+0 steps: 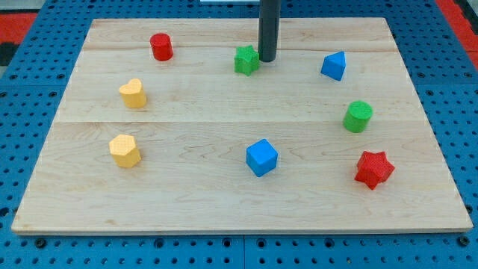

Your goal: Push the red circle left and down a bit

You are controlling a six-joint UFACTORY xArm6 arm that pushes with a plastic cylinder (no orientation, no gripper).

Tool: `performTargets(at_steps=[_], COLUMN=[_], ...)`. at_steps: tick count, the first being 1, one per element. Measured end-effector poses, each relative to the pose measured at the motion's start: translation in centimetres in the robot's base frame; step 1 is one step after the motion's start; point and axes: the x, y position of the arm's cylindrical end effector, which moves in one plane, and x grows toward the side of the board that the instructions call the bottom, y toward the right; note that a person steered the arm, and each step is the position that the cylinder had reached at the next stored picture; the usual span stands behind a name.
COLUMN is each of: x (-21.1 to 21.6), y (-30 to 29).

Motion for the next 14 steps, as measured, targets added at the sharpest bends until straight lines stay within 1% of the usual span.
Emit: performTargets(at_steps=[1,2,3,4,6,7,8,9,10,11,12,14], x=[0.4,1.3,-0.8,-3.7,-4.5,-4.5,-4.5,-5.9,-5.4,-2.6,-1.9,-1.9], y=[-0.7,1.2,1.6,-2.6,-16.6,-20.4,-21.0,-23.0,-26.5,-28.4,-28.3,-24.1])
